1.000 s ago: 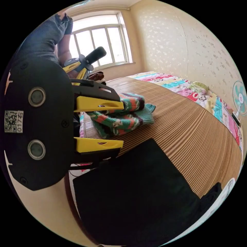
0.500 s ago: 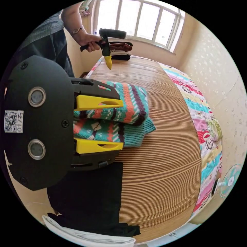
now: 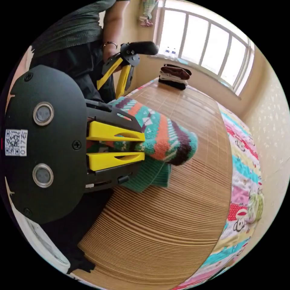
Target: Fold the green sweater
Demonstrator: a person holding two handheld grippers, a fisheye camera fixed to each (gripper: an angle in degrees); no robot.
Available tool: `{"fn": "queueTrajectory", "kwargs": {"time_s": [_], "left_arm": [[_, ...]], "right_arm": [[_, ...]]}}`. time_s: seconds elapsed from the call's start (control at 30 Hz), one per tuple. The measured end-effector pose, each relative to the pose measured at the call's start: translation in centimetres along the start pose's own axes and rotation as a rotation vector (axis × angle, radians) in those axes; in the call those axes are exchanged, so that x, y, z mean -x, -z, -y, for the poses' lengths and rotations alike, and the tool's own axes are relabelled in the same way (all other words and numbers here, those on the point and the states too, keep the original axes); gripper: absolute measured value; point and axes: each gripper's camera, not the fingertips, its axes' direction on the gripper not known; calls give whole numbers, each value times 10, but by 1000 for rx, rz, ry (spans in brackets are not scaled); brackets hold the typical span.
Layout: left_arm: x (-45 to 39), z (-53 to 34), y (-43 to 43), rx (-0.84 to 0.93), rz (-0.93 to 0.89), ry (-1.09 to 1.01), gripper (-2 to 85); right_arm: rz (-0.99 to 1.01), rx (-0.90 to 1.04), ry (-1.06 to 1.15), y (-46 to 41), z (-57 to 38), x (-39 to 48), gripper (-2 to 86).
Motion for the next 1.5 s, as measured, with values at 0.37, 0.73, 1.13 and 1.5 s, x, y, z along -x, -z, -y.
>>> {"fn": "queueTrajectory", "kwargs": {"time_s": [0.37,0.73,1.13,1.5], "left_arm": [[43,26,-84,560,226,-23,43],[24,17,69,313,59,-68,39],[67,73,100,430,-19,306,-4],[28,62,178,431,-6,280,-10]], "right_arm": [[45,-285,-169,6,-85,11,78],[-289,-82,172,-140,-173,54,9],[165,-174,-314,-81,-162,-92,207],[354,25,-366,-164,-153,-132,207]]}}
